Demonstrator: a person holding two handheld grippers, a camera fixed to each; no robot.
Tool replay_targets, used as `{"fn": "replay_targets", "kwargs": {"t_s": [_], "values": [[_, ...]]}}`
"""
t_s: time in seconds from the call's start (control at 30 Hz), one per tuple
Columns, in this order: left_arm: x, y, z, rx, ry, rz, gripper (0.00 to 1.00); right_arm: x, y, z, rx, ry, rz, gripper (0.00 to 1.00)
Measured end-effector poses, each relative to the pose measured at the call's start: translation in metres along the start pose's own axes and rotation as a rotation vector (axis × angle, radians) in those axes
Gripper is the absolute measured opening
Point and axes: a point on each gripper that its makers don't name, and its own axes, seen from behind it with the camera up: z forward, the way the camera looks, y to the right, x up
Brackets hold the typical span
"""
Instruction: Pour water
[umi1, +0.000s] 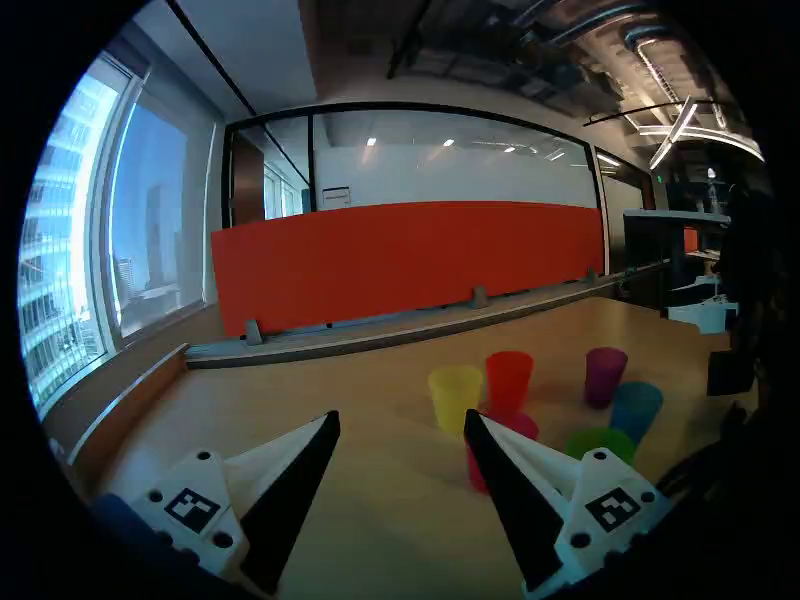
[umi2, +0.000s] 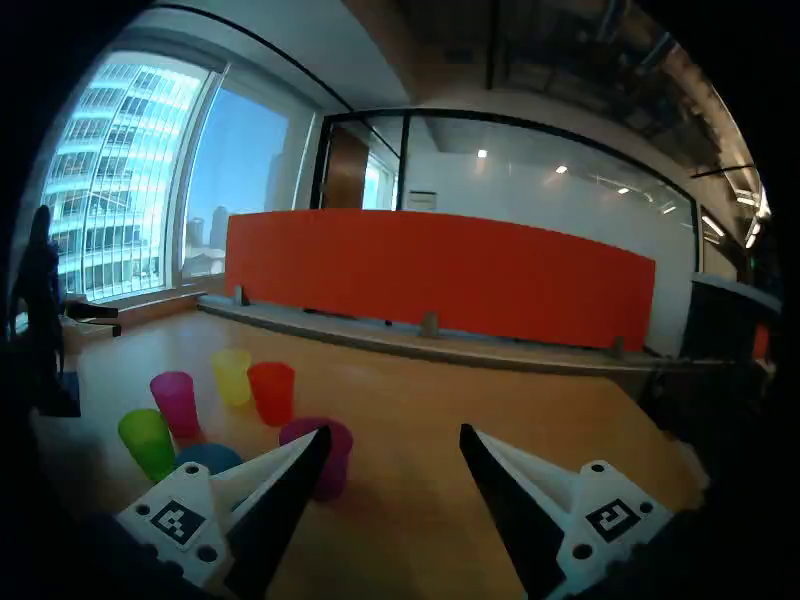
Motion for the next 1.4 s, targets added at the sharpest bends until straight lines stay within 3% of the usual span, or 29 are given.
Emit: {"fn": "replay_targets", "kwargs": {"t_s": [0.3, 0.6, 1.1, 1.4], "values": [[0.015, -0.005, -0.009, 0.051, 0.064, -0.002, 0.93, 0.02, 0.003, -0.005, -0.061, 0.093, 0.016, 0.99], [0.029, -0.009, -0.016, 0.09, 0.121, -0.054, 0.92, 0.036, 0.011, -0.012, -0.13, 0.163, 0.069, 0.99], [0.03, -0.016, -0.019, 0.128, 0.149, -0.088, 0.92, 0.035, 0.023, -0.028, -0.19, 0.204, 0.12, 0.99], [0.026, -0.019, -0.021, 0.154, 0.169, -0.076, 0.92, 0.033, 0.023, -0.03, -0.199, 0.192, 0.101, 0.99]]}}
